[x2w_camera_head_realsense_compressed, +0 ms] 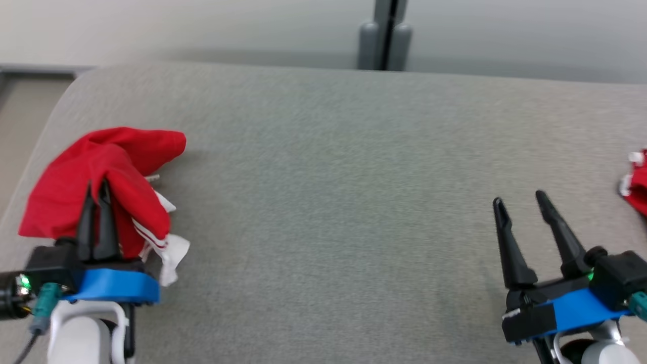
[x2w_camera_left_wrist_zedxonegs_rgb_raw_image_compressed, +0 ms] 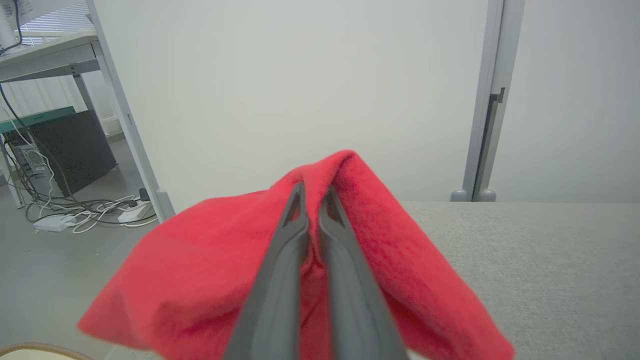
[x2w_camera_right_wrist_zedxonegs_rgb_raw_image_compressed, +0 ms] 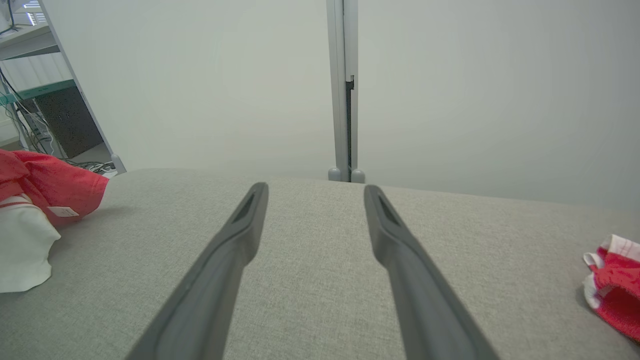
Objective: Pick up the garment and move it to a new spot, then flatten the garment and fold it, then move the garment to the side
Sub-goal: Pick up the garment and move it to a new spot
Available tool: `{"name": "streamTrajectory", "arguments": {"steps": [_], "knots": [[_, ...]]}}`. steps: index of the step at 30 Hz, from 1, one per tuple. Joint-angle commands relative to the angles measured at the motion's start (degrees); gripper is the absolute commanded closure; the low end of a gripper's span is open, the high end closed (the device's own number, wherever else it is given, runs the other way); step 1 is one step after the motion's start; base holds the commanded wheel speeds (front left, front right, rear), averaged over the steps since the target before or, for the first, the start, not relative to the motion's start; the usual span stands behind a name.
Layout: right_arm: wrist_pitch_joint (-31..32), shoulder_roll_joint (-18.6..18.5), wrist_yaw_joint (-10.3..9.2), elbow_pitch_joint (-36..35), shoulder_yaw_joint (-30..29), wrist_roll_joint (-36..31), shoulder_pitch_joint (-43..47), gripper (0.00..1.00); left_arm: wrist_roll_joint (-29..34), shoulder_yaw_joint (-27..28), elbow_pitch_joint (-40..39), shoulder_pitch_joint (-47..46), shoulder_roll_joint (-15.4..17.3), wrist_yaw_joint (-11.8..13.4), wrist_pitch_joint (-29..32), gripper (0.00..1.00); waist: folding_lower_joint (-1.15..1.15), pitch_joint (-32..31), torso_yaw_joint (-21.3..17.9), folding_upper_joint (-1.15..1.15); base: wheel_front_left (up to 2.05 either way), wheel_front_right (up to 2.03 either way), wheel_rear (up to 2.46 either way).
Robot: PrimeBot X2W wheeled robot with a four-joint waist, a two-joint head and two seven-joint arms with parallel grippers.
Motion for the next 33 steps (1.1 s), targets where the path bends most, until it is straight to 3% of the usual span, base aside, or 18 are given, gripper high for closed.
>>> {"name": "streamTrajectory", "arguments": {"steps": [1, 8, 17, 23, 26, 27, 29, 33], "knots": [[-0.4, 0.3, 0.03, 0.3, 0.0, 0.4, 1.0, 0.0, 0.3, -0.4, -1.0, 1.1, -0.3, -0.2, 0.3, 1.0, 0.01, -3.4, -3.6, 0.01, 0.0, 0.0, 0.0], [-0.6, 0.8, 0.03, 1.0, 0.0, 0.9, 2.7, 0.0, 0.9, -7.7, -5.1, 3.2, -2.9, -2.5, 4.2, 1.0, 0.01, -4.6, -10.0, 0.01, 0.0, 0.0, 0.0], [-2.0, 0.9, 0.03, 2.1, 0.2, 3.0, 1.7, 0.0, 0.1, -22.6, 0.5, -2.5, -5.0, -4.8, 5.9, 1.0, 0.01, -1.0, -19.2, 0.01, 0.0, 0.0, 0.0], [-3.9, 0.9, 0.03, 3.9, 0.2, 5.2, 0.6, 0.0, -3.0, -35.7, 6.4, -6.5, -5.5, -5.0, 6.4, 1.0, 0.01, 2.7, -23.1, 0.01, 0.0, 0.0, 0.0], [-5.0, 0.9, 0.03, 5.0, 0.2, 5.6, -0.3, 0.0, -5.3, -38.8, 9.5, -8.4, -5.2, -4.8, 5.5, 1.0, 0.01, 4.2, -24.0, 0.01, 0.0, 0.0, 0.0], [-5.3, 0.9, 0.03, 5.4, 0.2, 5.6, -0.4, 0.0, -6.0, -39.4, 10.2, -9.0, -5.2, -4.8, 4.9, 0.76, 0.01, 4.4, -24.1, 0.01, 0.0, 0.0, 0.0], [-5.8, 0.9, 0.03, 6.1, -0.1, 5.9, -0.5, 0.0, -6.3, -40.0, 11.2, -10.0, -4.9, -4.8, 3.3, 0.0, 0.01, 4.7, -23.9, 0.01, 0.0, 0.0, 0.0], [-6.2, 0.9, 0.03, 7.2, -0.8, 5.3, -1.0, 0.0, -6.3, -39.2, 10.4, -11.0, -4.6, -4.3, 0.6, 0.0, 0.01, 4.0, -22.2, 0.01, 0.0, 0.0, 0.0]]}}
